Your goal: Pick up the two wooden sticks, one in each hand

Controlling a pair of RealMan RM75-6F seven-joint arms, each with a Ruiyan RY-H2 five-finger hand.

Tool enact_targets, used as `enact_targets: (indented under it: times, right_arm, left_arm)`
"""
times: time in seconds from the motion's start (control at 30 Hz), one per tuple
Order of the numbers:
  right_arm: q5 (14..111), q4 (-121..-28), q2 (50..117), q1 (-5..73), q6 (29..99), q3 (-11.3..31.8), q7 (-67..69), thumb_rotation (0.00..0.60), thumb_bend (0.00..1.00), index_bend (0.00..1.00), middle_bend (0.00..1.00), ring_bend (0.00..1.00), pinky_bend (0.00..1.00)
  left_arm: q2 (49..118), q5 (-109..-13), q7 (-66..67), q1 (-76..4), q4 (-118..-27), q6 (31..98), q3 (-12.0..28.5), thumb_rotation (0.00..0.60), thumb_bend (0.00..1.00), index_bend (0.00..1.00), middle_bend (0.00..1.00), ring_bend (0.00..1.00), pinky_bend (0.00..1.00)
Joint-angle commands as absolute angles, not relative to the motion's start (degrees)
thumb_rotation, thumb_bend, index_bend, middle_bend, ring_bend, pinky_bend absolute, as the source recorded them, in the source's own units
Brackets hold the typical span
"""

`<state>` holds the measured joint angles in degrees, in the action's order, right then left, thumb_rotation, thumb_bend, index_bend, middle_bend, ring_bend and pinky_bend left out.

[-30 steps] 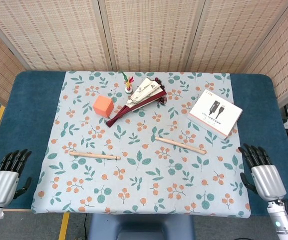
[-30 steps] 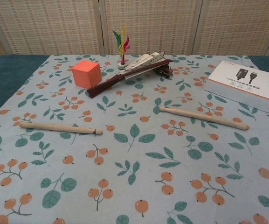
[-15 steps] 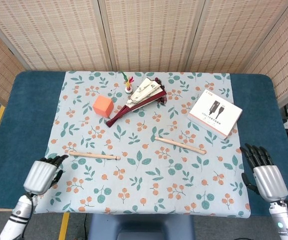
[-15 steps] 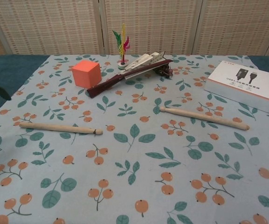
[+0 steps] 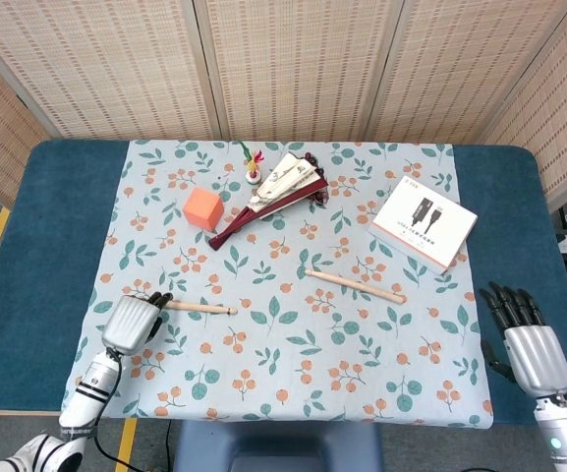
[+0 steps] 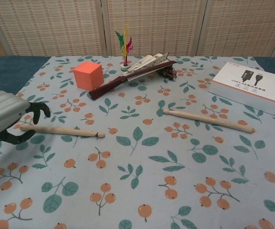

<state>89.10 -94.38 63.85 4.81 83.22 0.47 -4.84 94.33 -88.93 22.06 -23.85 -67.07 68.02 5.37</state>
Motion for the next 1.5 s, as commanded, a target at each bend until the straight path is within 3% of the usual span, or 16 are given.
enact_targets:
  times: [0.03, 0.3, 0.47, 0.97, 1.3, 1.5]
  right_arm:
    - [89.4, -94.6, 63.4, 4.6, 83.6, 0.4, -4.5, 0.600, 0.40, 0.00, 0.00, 0.00, 0.00]
    - [89.3, -95.6, 62.5, 5.0, 81.7, -0.4, -3.8, 0.600, 0.40, 0.00, 0.00, 0.00, 0.00]
    - [89.2, -96.0, 62.2, 5.0, 81.3, -0.5, -3.2, 0.600, 0.40, 0.00, 0.00, 0.00, 0.00]
    - [87.5, -98.4, 60.6, 5.4, 78.2, -1.2, -2.7, 0.600, 0.40, 0.00, 0.00, 0.00, 0.00]
    - [87.7, -98.5, 60.8, 5.4, 78.3, -1.2, -3.4, 0.600, 0.40, 0.00, 0.00, 0.00, 0.00]
    - [87.8, -98.4, 60.9, 5.4, 78.4, -1.3, -3.6, 0.600, 0.40, 0.00, 0.00, 0.00, 0.00]
  left_arm:
    - [96.3, -89.1, 22.7, -24.8, -64.9, 68.3, 5.1, 0.600, 0.39, 0.32, 0.41, 0.76, 0.80]
    - [98.8, -87.8, 25.2, -26.3, -61.6, 67.1, 4.9, 0.600, 0.39, 0.34, 0.33, 0.76, 0.80]
    - [99.6, -86.6, 26.4, -27.0, -59.9, 65.5, 4.6, 0.600, 0.39, 0.34, 0.34, 0.76, 0.80]
    - [101.7, -85.2, 26.0, -28.1, -54.0, 64.5, 3.8, 0.600, 0.39, 0.41, 0.43, 0.76, 0.80]
    - [102.2, -86.2, 24.5, -28.3, -52.9, 66.2, 2.8, 0.600, 0.41, 0.51, 0.53, 0.76, 0.80]
    - [102.8, -87.2, 22.2, -28.3, -51.9, 67.9, 2.3, 0.600, 0.46, 0.64, 0.66, 0.79, 0.80]
